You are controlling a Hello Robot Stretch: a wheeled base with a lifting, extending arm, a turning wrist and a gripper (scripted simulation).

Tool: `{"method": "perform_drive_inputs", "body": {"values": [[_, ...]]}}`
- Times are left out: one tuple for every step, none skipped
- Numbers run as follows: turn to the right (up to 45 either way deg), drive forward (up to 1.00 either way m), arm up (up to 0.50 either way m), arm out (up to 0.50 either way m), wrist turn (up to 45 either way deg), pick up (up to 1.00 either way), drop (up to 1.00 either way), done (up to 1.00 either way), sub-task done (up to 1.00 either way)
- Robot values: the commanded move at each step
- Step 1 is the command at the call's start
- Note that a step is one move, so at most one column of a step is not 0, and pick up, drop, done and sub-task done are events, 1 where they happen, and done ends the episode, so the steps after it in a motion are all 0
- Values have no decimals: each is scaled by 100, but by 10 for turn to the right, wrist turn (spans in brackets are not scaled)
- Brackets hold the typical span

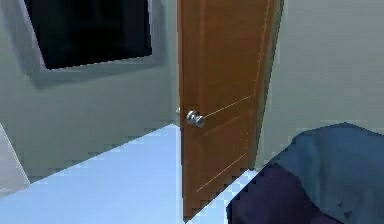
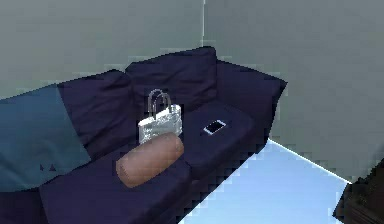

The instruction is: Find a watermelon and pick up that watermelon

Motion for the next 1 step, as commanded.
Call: {"method": "perform_drive_inputs", "body": {"values": [[60, 0, 0, 0, 0, 0, 0, 0, 0]]}}
